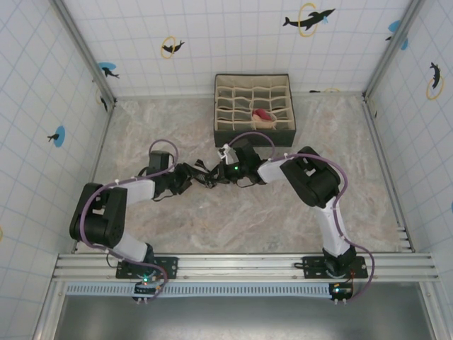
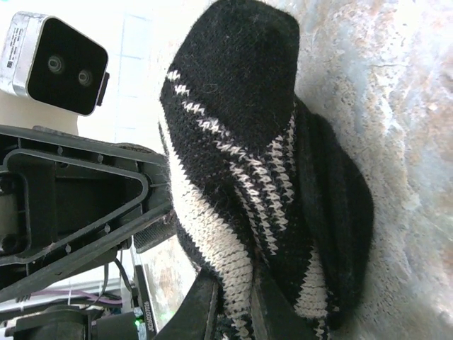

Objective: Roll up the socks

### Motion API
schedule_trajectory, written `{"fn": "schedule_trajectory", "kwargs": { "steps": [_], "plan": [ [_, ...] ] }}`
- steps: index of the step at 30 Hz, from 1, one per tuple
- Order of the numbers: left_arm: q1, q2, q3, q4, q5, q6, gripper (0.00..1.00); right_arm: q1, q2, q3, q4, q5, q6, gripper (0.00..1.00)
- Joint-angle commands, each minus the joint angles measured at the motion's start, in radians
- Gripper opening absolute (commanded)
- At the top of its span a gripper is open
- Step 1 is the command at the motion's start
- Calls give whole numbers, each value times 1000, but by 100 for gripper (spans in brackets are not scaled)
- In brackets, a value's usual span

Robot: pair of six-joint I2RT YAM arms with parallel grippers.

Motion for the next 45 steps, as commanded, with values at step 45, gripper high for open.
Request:
{"fn": "schedule_trajectory", "kwargs": {
  "steps": [45],
  "plan": [
    [-30,110,86,18,42,50,58,77,-8,-88,-334,312,83,1]
  ]
}}
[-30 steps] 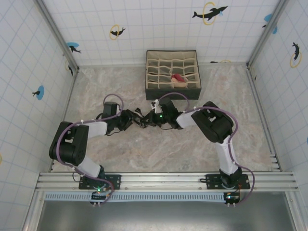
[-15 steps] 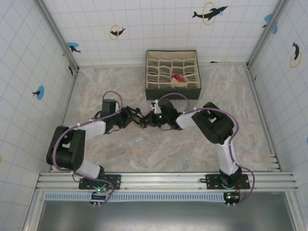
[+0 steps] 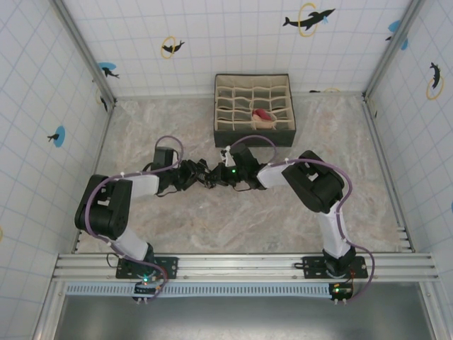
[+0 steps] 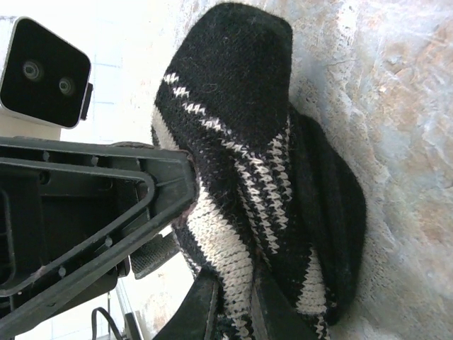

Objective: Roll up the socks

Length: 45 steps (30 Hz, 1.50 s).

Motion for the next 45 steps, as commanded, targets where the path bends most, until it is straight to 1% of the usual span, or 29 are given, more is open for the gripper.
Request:
{"fn": "schedule_trajectory", "kwargs": {
  "steps": [1,8,10,14,18,21,25,26,27,29,32,37,45],
  "plan": [
    [-8,28,18,-5,3,40,55,19,58,-41,-314,97,-29,2],
    [-8,65,12,-19,8,90,27,19,18,-17,-349,92,-87,11],
    [-8,78,4,-12,18,106,19,17,6,8,-385,86,-116,16],
    [-8,89,8,-18,49,162,9,14,-3,99,-503,71,-197,26],
    [-8,91,25,-46,69,223,8,6,-37,144,-548,60,-228,37],
    [-9,92,37,-85,69,267,8,-7,-76,152,-560,60,-238,43],
    [-12,93,40,-93,76,278,7,-33,-104,180,-608,43,-260,51],
    [-15,93,42,-88,83,278,7,-38,-107,192,-631,47,-273,55],
    [-20,94,43,-80,91,279,8,-44,-110,203,-657,55,-290,64],
    [-26,100,49,-78,94,284,8,-51,-110,220,-693,69,-321,79],
    [-37,109,56,-78,98,291,8,-66,-97,231,-710,47,-338,80],
    [-53,119,62,-76,95,292,8,-78,-61,229,-676,-7,-330,80],
    [-65,139,70,-69,90,283,9,-60,8,206,-591,-52,-303,70]
  ]
}}
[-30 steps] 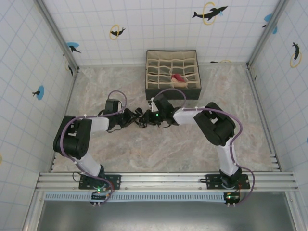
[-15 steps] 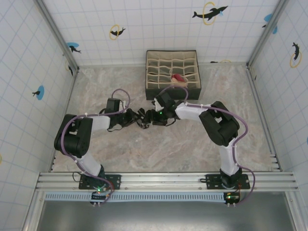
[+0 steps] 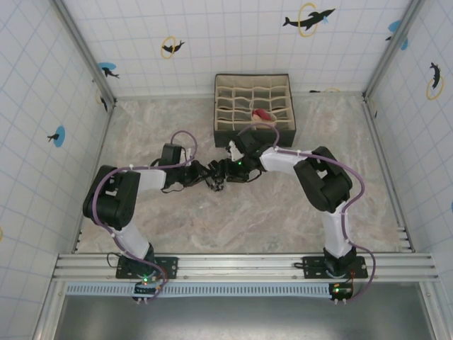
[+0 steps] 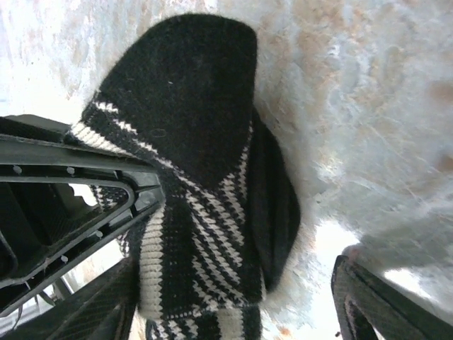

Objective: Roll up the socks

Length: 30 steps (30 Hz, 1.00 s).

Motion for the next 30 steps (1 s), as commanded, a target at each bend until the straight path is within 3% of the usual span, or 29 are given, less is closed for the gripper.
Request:
{"fn": "schedule_trajectory", "kwargs": {
  "steps": [1,7,13,16,20,24,30],
  "plan": [
    [-12,44,-5,-76,-34,24,8,20,59,-2,41,-35,13,69],
    [-23,57,-4,-72,-36,19,8,31,72,-67,132,-34,39,58],
    [-23,68,-3,-61,-27,8,11,31,69,-128,197,-30,56,31],
    [-23,65,-1,-61,-25,-1,17,28,57,-143,202,-23,50,17],
    [-24,38,8,-65,-20,-23,37,20,10,-160,208,-6,39,0],
    [-23,0,33,-90,-27,-49,52,8,-51,-159,182,25,6,0],
    [-21,-73,105,-145,-37,-71,60,4,-162,-107,35,146,-116,0]
  ]
}}
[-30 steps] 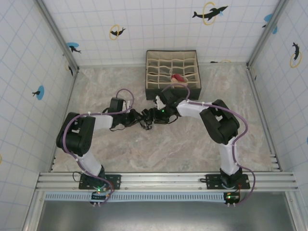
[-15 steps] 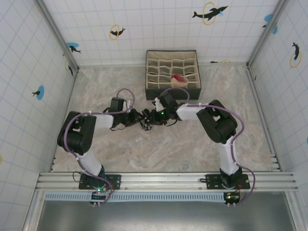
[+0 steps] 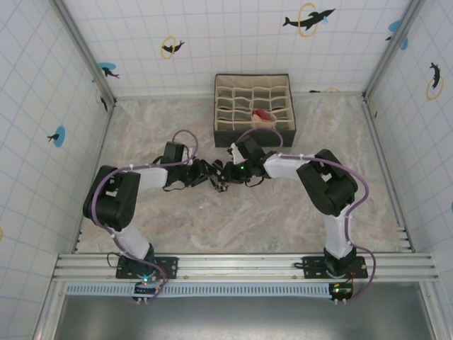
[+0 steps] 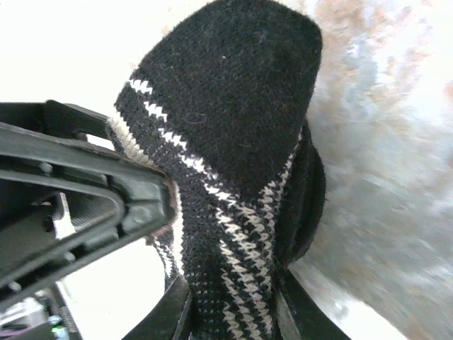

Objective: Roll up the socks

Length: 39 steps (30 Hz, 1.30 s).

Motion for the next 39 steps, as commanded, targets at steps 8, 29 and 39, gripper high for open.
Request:
{"fn": "schedule_trajectory", "kwargs": {
  "steps": [8,29,39],
  "plan": [
    [11,-59,283,-242,-112,95,65,-3,-263,35,-210,350,-224,0],
    [26,358,763,-253,-153,154,57,-15,-606,-80,-188,900,-460,0],
    [7,412,752,-245,-158,158,40,-46,-569,-34,-207,916,-510,0]
  ]
}}
